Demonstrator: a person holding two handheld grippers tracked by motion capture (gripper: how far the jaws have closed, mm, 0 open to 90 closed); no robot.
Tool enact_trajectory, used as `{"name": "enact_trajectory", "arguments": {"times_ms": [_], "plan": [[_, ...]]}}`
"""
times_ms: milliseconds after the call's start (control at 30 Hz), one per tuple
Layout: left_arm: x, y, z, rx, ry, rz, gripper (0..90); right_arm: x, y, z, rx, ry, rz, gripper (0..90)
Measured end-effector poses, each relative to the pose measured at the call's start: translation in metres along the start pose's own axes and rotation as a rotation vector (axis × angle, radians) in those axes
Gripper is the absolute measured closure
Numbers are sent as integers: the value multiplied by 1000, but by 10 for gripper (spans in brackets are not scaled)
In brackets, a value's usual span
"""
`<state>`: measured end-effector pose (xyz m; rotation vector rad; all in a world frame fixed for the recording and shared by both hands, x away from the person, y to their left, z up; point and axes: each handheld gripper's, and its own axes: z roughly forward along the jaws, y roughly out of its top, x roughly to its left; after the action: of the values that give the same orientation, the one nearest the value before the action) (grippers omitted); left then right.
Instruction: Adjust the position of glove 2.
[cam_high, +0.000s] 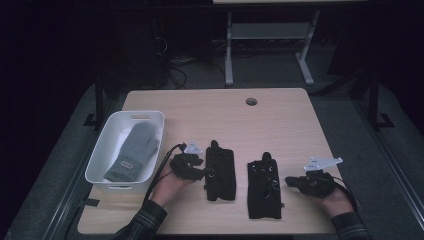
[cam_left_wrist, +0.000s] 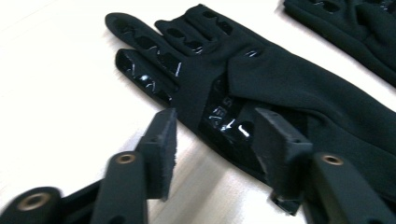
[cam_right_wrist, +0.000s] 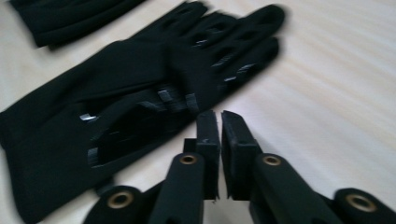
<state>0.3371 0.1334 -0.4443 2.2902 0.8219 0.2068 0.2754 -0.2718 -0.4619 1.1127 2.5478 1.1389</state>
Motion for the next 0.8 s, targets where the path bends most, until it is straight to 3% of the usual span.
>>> {"name": "enact_trajectory", "arguments": {"times_ms": [233,367,533,667,800], "plan": [[1,-2,2,-1,3,-11,407,20,6,5,0,68,-59,900],[0,-2,4,5,1,-5,389,27,15,15,3,82,-77,900],[1,-2,4,7,-1,-2,374,26,27,28,3,69,-88,900],[1,-2,4,-4,-5,-6,373,20,28,39,46,41,-89,900],[1,-2,4,-4,-4,-6,371,17,32,44,30,23,-70,900]]}}
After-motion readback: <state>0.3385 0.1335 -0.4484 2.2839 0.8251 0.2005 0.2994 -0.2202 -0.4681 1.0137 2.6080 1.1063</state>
